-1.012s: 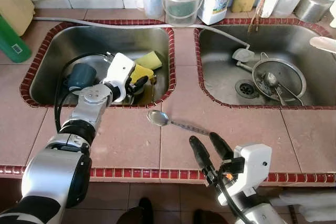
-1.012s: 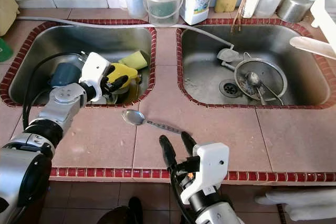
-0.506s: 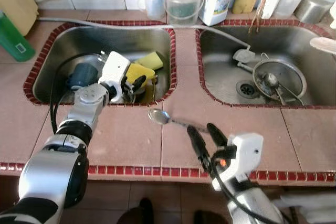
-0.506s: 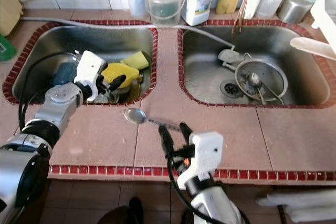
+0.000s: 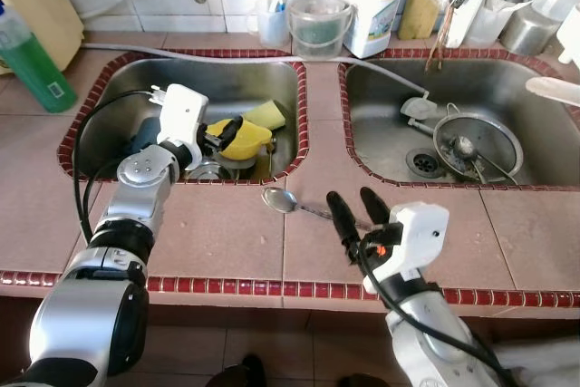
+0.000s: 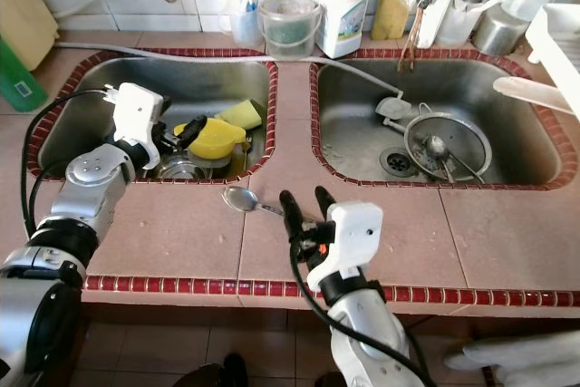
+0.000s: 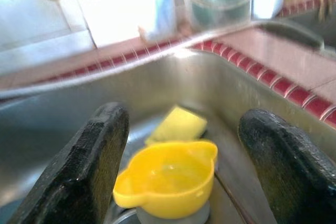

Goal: Kitchen organization

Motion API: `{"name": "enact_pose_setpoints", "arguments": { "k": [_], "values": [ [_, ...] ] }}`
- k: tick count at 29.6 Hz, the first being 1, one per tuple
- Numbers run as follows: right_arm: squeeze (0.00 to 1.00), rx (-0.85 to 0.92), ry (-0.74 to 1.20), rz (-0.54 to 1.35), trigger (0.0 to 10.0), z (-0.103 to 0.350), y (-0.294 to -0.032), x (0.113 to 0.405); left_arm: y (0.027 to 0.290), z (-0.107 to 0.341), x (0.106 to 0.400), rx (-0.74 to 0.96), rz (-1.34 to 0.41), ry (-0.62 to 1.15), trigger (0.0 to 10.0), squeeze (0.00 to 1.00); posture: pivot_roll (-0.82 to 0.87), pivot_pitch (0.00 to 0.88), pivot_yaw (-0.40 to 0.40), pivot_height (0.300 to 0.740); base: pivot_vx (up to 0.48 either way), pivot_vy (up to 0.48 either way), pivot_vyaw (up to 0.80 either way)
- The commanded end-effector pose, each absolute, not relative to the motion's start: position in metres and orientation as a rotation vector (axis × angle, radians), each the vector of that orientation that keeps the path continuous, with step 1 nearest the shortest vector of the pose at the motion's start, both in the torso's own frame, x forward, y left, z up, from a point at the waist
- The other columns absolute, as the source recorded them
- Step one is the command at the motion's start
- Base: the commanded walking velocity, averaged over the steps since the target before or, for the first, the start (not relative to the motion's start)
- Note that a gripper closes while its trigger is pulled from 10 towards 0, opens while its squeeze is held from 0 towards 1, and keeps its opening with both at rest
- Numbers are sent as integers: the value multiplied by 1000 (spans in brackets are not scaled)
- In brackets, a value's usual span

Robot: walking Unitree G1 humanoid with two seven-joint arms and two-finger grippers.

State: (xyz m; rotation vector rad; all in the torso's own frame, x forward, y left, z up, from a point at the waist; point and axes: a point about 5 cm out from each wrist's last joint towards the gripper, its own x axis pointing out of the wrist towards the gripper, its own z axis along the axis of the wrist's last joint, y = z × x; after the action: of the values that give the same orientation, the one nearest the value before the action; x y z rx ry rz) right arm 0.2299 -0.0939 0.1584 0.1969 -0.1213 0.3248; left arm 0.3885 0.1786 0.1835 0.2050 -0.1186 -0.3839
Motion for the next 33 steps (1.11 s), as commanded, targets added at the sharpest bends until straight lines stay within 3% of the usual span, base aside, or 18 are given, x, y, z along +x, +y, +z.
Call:
{"name": "enact_pose_setpoints", "arguments": {
  "k": [1, 7, 21, 33],
  "values": [
    [0, 186, -136, 312, 10000, 159, -96, 235, 184, 182, 383, 202, -345, -139, 10000, 0, -161, 93, 56, 740, 0, 0, 0],
    [0, 164, -152, 290, 10000, 158, -100, 247, 192, 176, 368, 180, -308, -148, 10000, 0, -151, 83, 53, 740, 0, 0, 0],
    [0, 115, -171, 235, 10000, 154, -106, 265, 180, 171, 333, 130, -294, -159, 10000, 0, -138, 67, 38, 740, 0, 0, 0],
    [0, -38, -209, 87, 10000, 150, -117, 278, 166, 169, 304, 122, -267, -248, 10000, 0, -126, 57, 25, 740, 0, 0, 0]
  ]
}}
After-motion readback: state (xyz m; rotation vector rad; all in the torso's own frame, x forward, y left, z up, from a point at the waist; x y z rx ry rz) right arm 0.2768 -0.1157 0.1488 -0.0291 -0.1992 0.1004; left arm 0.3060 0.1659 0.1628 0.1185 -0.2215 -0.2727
